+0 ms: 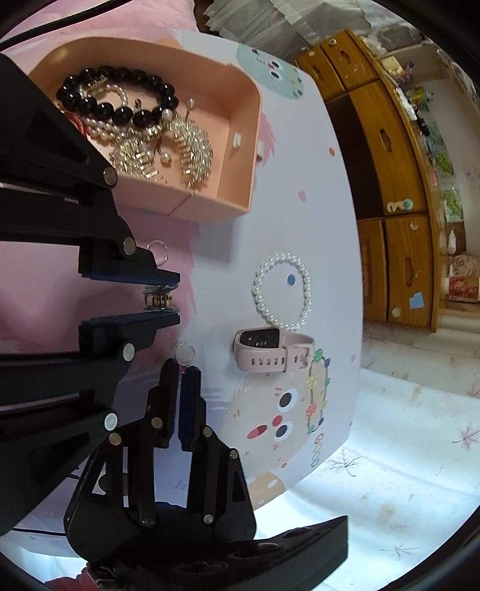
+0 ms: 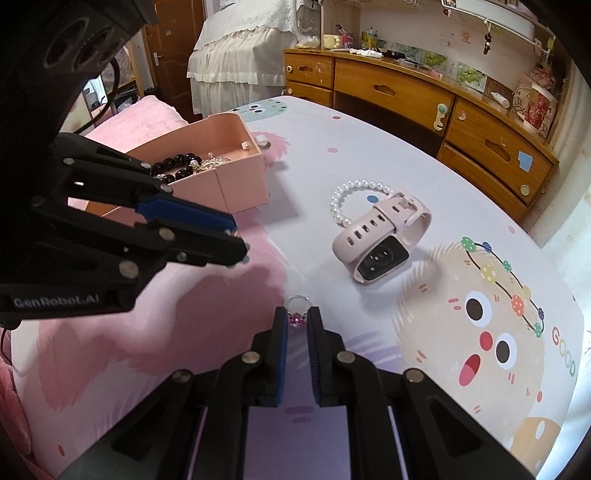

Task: Organize jewelry
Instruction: 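Grasp a small silver ring with the left tool while the right tool grasps the pink-gem ring, then carry both rings over the pink box and open both tools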

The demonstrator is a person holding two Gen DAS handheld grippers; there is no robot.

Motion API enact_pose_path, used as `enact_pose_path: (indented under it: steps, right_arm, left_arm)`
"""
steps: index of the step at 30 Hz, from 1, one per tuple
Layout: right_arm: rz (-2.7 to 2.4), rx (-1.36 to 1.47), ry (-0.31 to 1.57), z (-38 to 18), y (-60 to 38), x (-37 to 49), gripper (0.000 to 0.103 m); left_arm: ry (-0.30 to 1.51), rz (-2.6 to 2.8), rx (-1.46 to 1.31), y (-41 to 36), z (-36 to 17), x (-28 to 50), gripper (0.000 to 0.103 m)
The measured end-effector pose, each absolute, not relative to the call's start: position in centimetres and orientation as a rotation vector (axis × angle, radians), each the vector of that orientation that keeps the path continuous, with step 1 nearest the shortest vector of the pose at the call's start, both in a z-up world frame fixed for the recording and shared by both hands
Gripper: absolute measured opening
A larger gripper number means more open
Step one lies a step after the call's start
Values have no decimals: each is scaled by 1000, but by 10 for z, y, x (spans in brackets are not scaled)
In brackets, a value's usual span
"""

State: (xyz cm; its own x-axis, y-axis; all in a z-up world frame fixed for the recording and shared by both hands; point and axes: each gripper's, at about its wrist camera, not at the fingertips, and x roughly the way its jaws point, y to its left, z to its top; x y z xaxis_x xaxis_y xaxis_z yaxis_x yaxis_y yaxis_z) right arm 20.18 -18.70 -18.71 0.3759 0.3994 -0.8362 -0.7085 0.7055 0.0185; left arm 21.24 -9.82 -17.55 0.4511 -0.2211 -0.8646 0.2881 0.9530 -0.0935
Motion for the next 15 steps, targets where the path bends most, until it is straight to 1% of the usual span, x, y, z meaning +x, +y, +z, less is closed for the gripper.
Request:
enact_pose_path:
  steps: [15]
  right_arm:
    - [699,-315,856,-138,-164,189,10]
  left_arm:
    - [937,-272,23,-64,-123,188,12]
